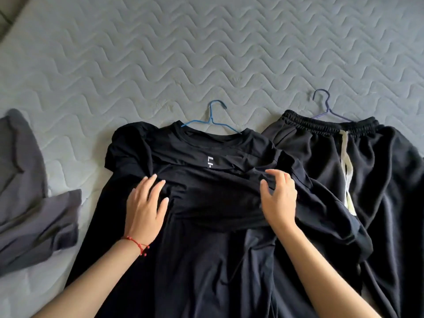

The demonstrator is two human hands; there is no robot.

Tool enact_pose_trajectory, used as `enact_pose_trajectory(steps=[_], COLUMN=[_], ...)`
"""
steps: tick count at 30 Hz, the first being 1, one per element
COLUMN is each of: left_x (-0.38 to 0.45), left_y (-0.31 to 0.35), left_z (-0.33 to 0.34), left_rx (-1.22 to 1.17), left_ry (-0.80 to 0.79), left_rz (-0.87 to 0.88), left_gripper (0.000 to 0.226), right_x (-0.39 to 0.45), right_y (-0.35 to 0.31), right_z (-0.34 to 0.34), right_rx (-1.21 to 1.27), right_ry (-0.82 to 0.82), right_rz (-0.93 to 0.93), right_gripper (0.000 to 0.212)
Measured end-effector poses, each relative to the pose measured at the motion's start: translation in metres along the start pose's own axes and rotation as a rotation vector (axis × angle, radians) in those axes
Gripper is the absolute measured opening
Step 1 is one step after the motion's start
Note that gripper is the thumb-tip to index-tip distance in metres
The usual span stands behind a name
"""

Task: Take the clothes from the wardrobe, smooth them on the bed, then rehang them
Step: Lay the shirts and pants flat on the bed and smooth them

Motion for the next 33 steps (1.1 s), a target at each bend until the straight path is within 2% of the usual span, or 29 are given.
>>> enact_pose_trajectory(steps=[5,10,12,15,18,21,24,26,30,33], left_x=[0.101,0.167,0.185,0.204,0.208,0.209,0.226,0.245,0.274,0.281], left_y=[-0.012,-0.009,-0.006,-0.005,-0.004,-0.006,-0.007,-0.001,0.013,0.008], left_z=[-0.02,-0.014,-0.007,0.002,0.005,0.001,-0.017,-0.031,-0.044,-0.035], left_rx=[0.003,0.11,0.224,0.268,0.276,0.268,0.19,0.124,-0.005,-0.13], left_ry=[0.094,0.103,0.038,-0.023,0.017,0.096,0.242,0.284,0.258,0.202], left_rz=[0.08,-0.009,-0.018,-0.05,-0.041,-0.011,-0.056,-0.088,-0.21,-0.257], left_gripper=[0.047,0.037,0.037,0.035,0.029,0.026,0.022,0.02,0.02,0.032], right_x=[0.067,0.113,0.124,0.136,0.144,0.15,0.165,0.181,0.21,0.213], right_y=[-0.019,-0.017,-0.013,-0.011,-0.012,-0.016,-0.029,-0.041,-0.053,-0.047], right_z=[0.029,0.046,0.051,0.055,0.057,0.06,0.056,0.051,0.05,0.064], right_rx=[-0.123,-0.304,-0.406,-0.5,-0.554,-0.642,-0.602,-0.545,-0.27,-0.084], right_ry=[-0.068,-0.112,-0.157,-0.184,-0.234,-0.219,-0.131,-0.09,-0.026,-0.082], right_rz=[-0.108,-0.045,-0.044,-0.076,-0.101,-0.219,-0.25,-0.195,0.056,0.14], right_gripper=[0.03,0.037,0.038,0.036,0.028,0.024,0.026,0.027,0.025,0.031])
Point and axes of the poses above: each hand's wrist, its own x-axis towards the middle knuckle, its own z-axis out of the palm, y = z × x, the point moved 3 cm from there along x, towards the middle knuckle, and after that the axes turned 1 degree about z, right-handed, at the moved point
